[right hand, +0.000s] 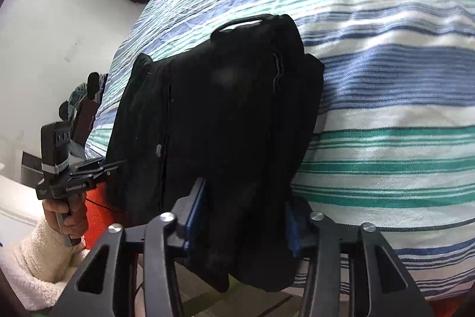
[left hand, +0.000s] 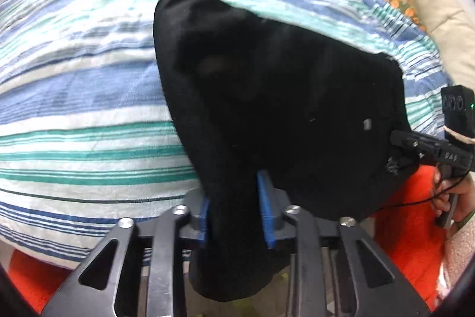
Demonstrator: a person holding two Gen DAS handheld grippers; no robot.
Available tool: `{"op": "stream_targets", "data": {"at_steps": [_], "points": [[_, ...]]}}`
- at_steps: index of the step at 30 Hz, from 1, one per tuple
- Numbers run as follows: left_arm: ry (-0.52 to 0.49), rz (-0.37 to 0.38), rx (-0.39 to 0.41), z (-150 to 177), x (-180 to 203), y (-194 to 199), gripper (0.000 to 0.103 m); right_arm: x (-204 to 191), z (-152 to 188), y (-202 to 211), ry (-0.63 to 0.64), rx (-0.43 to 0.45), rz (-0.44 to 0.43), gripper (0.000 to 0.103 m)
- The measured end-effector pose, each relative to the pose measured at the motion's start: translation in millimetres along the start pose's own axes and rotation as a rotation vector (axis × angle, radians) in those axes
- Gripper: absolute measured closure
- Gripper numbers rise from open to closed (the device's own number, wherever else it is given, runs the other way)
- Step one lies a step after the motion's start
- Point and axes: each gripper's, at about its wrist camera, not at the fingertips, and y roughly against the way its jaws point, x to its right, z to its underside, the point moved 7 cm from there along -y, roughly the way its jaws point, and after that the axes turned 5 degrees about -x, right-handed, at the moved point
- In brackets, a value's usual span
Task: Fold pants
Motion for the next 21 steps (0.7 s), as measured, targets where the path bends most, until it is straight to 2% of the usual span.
{"op": "stream_targets", "data": {"at_steps": [4,8,11,14,16,17,18,20,21], "points": [[-0.005,0.079,0.102,-27.5,5.7,50.6,0.083,-39.1,-22.0,23.9,0.109,0.044,-0.010,0.070],[-0.031,0.070,0.214,-73.3,1.7,96.2,0.083,-77.4,-62.0,41.0,0.197,0.106,-0.045,0.071],[-0.043,0.014,0.295,-119.3,-11.9,115.6,0.083,-94.4,-112.1,44.7,0.251,0.157,-0.039,0.071],[-0.035,-0.068,0.348,-158.5,-31.4,111.0,0.082,-95.3,-168.8,30.6,0.248,0.207,-0.014,0.070],[-0.019,-0.130,0.316,-175.6,-52.4,86.8,0.074,-80.0,-198.2,11.2,0.229,0.208,0.023,0.067],[-0.008,-0.180,0.286,-175.3,-65.2,69.8,0.071,-66.8,-208.7,-5.3,0.208,0.164,0.056,0.061],[-0.003,-0.231,0.255,-171.9,-74.3,56.3,0.071,-50.1,-217.7,-18.7,0.183,0.112,0.119,0.059],[-0.017,-0.355,0.207,-149.0,-83.5,35.2,0.073,-15.6,-211.7,-33.9,0.147,0.037,0.308,0.057],[-0.031,-0.380,0.211,-134.2,-84.2,35.0,0.068,-6.7,-202.0,-31.5,0.152,0.030,0.373,0.057]]}}
